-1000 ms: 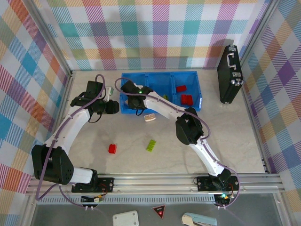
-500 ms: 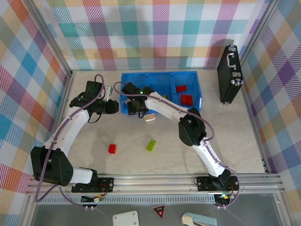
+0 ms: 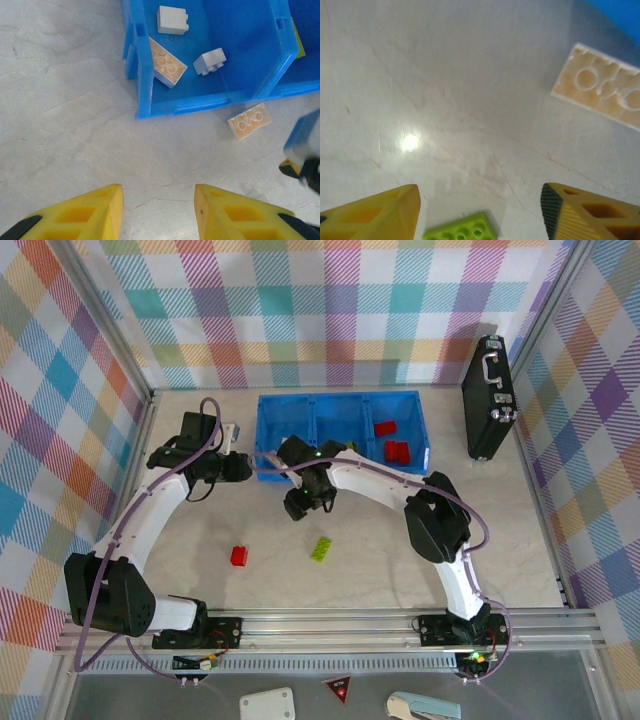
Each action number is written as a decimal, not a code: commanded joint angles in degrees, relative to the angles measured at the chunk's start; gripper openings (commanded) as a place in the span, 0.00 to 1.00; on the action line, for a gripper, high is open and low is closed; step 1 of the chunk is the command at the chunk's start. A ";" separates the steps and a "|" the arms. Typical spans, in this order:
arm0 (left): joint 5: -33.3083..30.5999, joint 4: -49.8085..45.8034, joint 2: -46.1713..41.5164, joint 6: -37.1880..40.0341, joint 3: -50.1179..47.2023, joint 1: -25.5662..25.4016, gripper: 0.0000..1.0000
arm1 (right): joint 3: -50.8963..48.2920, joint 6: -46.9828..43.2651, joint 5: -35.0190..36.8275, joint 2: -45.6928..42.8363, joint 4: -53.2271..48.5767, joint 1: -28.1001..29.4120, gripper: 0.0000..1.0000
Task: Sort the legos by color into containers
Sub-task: Place the lego in the container, then pick up the lego from the bottom-center of the table.
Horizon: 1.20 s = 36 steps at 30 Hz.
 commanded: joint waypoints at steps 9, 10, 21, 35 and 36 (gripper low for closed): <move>-3.01 -0.53 -2.07 1.69 -1.28 1.28 0.46 | -7.51 -10.87 0.64 -5.28 -3.54 3.49 0.80; -3.33 -0.61 -2.14 1.76 -1.28 1.27 0.46 | -7.63 -10.82 1.08 -4.99 -3.77 4.33 0.81; -2.78 -0.52 -2.18 2.23 -1.28 1.37 0.48 | -6.80 -10.96 6.67 -0.42 -7.43 9.64 0.87; -1.90 -0.35 -2.49 2.60 -1.46 1.34 0.48 | -7.96 -11.01 8.21 3.08 -7.69 11.19 0.92; -1.89 -0.44 -2.46 2.63 -1.46 1.34 0.48 | -7.96 -11.01 8.33 3.27 -7.76 11.25 0.91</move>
